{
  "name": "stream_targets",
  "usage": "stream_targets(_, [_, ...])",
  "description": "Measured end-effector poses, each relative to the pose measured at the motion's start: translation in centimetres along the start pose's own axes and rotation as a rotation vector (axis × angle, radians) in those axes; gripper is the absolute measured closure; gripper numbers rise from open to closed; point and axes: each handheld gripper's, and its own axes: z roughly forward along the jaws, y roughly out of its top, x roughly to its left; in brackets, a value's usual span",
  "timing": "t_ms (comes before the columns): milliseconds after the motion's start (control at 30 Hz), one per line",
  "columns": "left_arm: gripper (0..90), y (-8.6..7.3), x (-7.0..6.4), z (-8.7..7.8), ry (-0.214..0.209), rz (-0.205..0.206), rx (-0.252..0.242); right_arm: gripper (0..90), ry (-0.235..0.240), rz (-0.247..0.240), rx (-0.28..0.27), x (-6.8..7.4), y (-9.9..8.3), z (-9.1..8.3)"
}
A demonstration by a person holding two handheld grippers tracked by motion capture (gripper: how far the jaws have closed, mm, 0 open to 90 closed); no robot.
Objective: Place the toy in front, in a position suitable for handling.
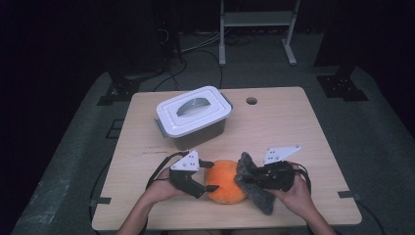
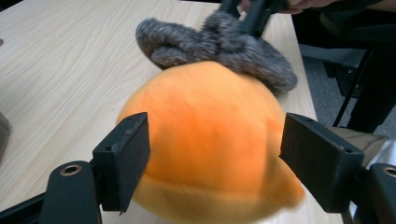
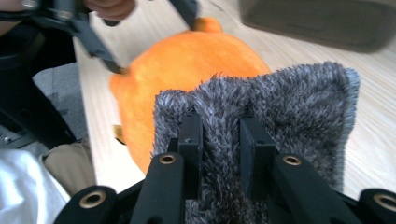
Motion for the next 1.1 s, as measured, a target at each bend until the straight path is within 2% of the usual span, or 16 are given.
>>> stream_targets(67, [27.0,-0.1,-0.1,0.3,0.003,0.009,0.016,72.5,-0.012,0.017,-0.002,-0.4,-0.2,-0.2])
stream_targets(167, [32.6,-0.2,-0.1,0.7,0.018,0.008,0.023,72.5,-0.025,0.017,0.003,-0.5,-0.2,-0.3])
stream_targets(200, [33.5,-0.2,0.0,0.8,0.029,0.001,0.015,72.6,-0.037,-0.002,-0.001,0.1,0.1,-0.5])
stream_targets(300, [34.9,0.0,0.1,1.1,0.046,-0.024,0.0,72.6,-0.015,-0.05,-0.032,1.5,0.9,-0.4])
stream_targets(433, [35.2,0.0,0.4,1.2,0.055,-0.047,0.004,72.4,-0.021,-0.113,0.005,2.7,1.3,0.6])
stream_targets(533, [35.1,-0.3,0.6,1.1,0.055,-0.067,-0.004,72.4,-0.015,-0.108,0.008,2.1,0.9,0.6])
stream_targets(700, [34.9,-0.3,0.9,1.0,0.051,-0.094,-0.02,72.4,-0.068,-0.079,0.037,0.8,-0.3,-0.3])
stream_targets(800, [34.7,-0.2,0.9,1.2,0.05,-0.106,-0.025,72.4,-0.066,-0.079,0.025,1.2,-0.1,-0.6])
stream_targets(900, [34.7,0.2,1.0,1.4,0.059,-0.12,-0.034,72.3,-0.019,-0.117,-0.007,2.4,0.9,-0.2])
stream_targets(967, [34.8,0.3,1.1,1.6,0.069,-0.138,-0.034,71.9,-0.02,-0.163,0.014,3.3,1.3,0.6])
stream_targets(1033, [35.0,0.2,1.2,1.5,0.072,-0.146,-0.032,71.6,-0.025,-0.189,0.038,3.7,1.3,1.2])
stream_targets(1100, [35.1,0.0,1.3,1.5,0.076,-0.16,-0.035,71.8,-0.016,-0.183,0.036,3.5,1.0,1.2])
